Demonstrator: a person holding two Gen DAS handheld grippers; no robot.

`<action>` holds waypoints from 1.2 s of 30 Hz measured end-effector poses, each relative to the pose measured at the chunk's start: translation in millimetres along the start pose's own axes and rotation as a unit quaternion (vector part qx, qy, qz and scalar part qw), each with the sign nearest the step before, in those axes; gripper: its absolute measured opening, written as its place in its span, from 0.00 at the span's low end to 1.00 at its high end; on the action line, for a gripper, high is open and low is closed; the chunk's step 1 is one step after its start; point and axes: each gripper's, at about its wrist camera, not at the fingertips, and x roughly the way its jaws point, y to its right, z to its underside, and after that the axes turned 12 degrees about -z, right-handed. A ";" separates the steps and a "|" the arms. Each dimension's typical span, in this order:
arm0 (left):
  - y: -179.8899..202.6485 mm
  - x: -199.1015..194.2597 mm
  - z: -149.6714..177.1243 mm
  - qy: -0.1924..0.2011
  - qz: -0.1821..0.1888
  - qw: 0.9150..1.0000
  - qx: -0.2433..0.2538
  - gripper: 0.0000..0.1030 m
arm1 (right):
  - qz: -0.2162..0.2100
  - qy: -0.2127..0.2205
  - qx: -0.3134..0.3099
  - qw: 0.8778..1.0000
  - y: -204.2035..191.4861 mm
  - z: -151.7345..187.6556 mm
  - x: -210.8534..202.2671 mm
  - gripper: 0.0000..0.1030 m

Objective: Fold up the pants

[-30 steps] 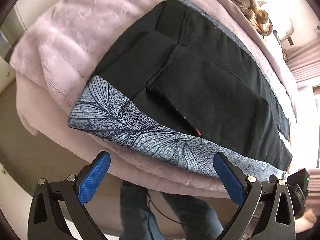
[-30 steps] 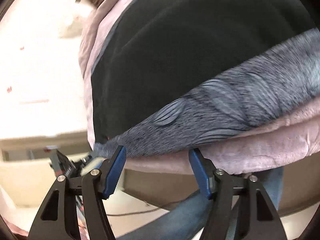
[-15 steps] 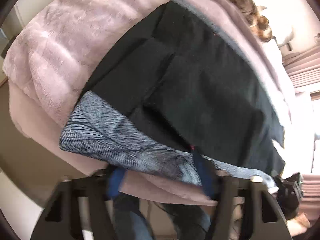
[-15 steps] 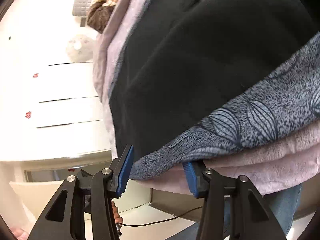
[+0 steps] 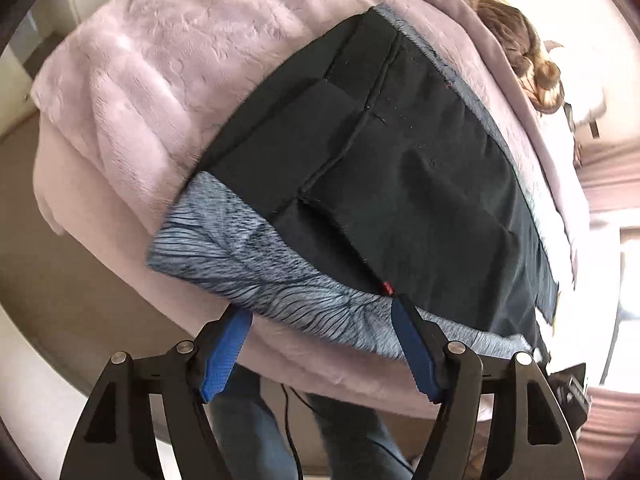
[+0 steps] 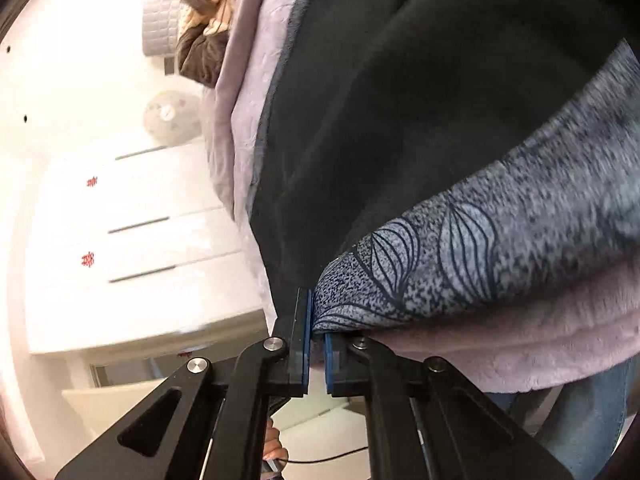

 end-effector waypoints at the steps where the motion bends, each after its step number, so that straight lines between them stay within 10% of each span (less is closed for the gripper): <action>1: 2.4 5.1 -1.2 -0.001 -0.009 1.000 -0.006 0.70 | 0.005 -0.008 0.001 1.000 -4.2 -1.8 4.2 0.06; 3: 4.3 15.0 -2.7 -0.005 -0.017 1.000 -0.021 0.64 | 0.017 -0.018 0.004 1.000 -2.9 -5.0 8.8 0.06; 5: 0.7 20.4 -3.1 -0.013 -0.033 0.999 -0.029 0.19 | 0.035 -0.025 0.006 0.999 2.1 -9.9 4.6 0.06; 14: 42.5 -42.0 -33.8 0.054 -0.012 0.998 0.007 0.14 | 0.035 -0.037 -0.094 0.994 -75.5 -54.9 16.3 0.04; 21: 116.8 -37.4 -124.2 0.129 -0.011 0.990 0.057 0.14 | 0.057 -0.083 -0.172 0.980 -131.5 -153.5 67.1 0.04; 27: 165.6 12.8 -196.7 0.176 -0.054 0.979 0.087 0.29 | 0.113 -0.114 -0.173 0.972 -112.3 -241.8 135.0 0.05; 30: 174.8 44.9 -216.0 0.187 -0.121 0.971 0.084 0.72 | 0.147 -0.130 -0.164 0.967 -89.2 -265.6 163.5 0.08; 35: 159.8 48.3 -226.2 0.184 -0.140 0.972 0.053 0.73 | 0.129 -0.110 -0.125 0.978 -75.9 -277.2 161.0 0.15; 36: 159.8 42.0 -224.4 0.186 -0.141 0.971 0.055 0.73 | 0.128 -0.103 -0.135 0.977 -84.0 -275.4 155.2 0.34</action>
